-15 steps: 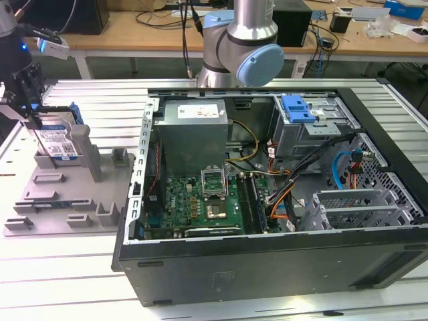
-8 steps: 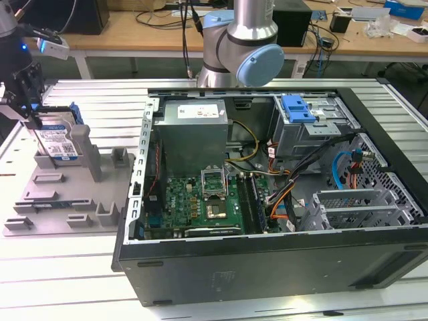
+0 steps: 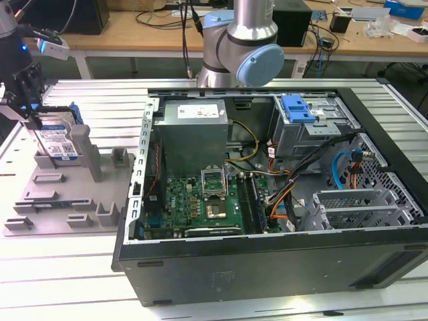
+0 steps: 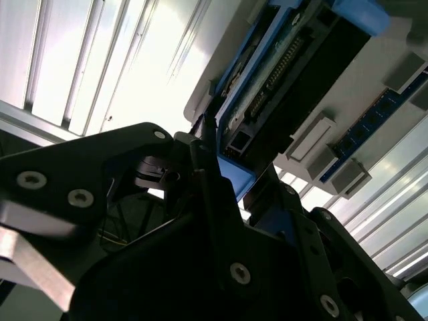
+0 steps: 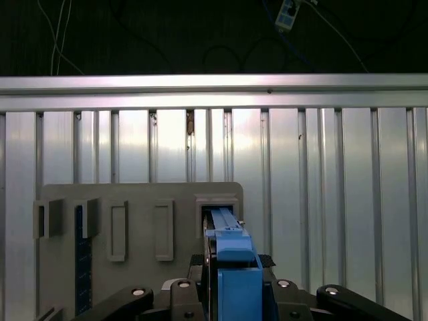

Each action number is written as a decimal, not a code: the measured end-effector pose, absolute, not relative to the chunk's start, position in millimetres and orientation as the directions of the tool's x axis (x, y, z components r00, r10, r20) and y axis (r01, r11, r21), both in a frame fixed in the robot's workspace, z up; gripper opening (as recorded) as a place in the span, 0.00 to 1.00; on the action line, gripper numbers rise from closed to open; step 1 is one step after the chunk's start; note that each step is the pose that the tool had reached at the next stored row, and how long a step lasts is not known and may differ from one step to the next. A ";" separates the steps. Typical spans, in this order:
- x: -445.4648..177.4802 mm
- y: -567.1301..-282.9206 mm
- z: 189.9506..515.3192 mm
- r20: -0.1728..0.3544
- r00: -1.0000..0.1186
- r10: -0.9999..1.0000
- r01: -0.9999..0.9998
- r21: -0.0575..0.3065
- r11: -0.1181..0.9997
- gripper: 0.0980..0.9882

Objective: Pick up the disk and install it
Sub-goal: 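Pick up the disk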

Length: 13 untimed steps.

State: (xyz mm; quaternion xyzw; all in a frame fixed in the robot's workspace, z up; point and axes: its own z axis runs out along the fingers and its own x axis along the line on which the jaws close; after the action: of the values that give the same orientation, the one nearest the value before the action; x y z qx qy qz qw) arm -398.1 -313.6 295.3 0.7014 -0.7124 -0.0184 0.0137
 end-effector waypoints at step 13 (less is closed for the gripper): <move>-398.1 -313.6 295.1 -0.006 -0.016 -1.000 -0.999 0.045 0.015 0.30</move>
State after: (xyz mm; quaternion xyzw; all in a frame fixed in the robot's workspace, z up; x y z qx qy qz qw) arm -398.1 -313.6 295.1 0.7014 -0.7124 -0.0184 0.0136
